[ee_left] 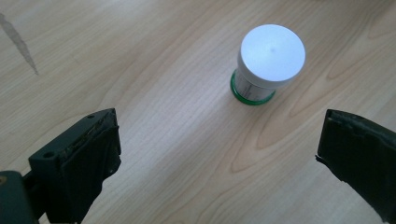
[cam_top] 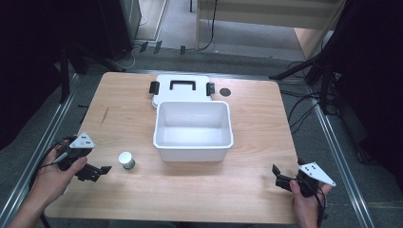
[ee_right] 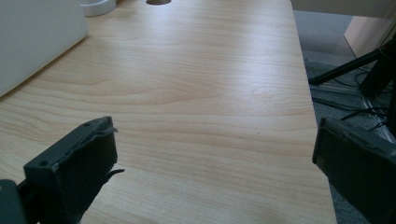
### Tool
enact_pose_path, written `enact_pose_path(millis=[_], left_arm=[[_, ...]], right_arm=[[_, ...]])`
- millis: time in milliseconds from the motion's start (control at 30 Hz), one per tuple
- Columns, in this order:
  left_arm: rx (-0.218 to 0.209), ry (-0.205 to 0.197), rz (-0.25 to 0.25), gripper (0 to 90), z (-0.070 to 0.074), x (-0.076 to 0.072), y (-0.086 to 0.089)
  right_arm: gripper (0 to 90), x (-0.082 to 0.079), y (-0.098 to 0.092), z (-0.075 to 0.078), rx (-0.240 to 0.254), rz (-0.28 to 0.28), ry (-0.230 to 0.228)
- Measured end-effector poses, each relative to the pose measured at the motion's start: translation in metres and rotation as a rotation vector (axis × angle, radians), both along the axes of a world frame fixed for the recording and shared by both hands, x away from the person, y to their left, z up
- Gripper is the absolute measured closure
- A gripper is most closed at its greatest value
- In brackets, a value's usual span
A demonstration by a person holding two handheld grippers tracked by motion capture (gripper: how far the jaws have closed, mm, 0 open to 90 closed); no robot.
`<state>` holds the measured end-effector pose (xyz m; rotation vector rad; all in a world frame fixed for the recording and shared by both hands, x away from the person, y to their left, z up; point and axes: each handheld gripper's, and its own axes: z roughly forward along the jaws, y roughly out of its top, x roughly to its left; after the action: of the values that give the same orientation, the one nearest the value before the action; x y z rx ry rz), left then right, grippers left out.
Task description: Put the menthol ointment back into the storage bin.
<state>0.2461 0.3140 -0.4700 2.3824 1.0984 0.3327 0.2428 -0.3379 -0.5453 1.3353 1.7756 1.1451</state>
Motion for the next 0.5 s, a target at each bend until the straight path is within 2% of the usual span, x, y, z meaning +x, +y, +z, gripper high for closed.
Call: enact_pose_path(millis=[67,100,200,233,333,500], left_arm=[[0.054,0.039,-0.044,0.0,0.005,0.002,-0.010],[0.054,0.039,-0.044,0.0,0.005,0.002,-0.010],[0.117,0.087,-0.099,0.0,0.010,0.005,-0.023],[0.117,0.087,-0.099,0.0,0.010,0.005,-0.023],[0.155,0.099,-0.123,0.0,0.012,0.009,-0.033],[0.255,0.123,-0.133,4.5,0.011,0.018,-0.049]], right_arm=[[0.0,0.000,0.000,0.000,-0.003,0.002,0.001],[0.0,0.000,0.000,0.000,-0.003,0.002,0.001],[0.0,0.000,0.001,0.000,-0.013,0.002,0.006],[0.0,0.000,0.001,0.000,-0.013,0.002,0.006],[0.0,0.000,0.002,0.000,-0.020,0.009,0.006],[0.0,0.000,0.002,0.000,-0.023,0.011,0.011]])
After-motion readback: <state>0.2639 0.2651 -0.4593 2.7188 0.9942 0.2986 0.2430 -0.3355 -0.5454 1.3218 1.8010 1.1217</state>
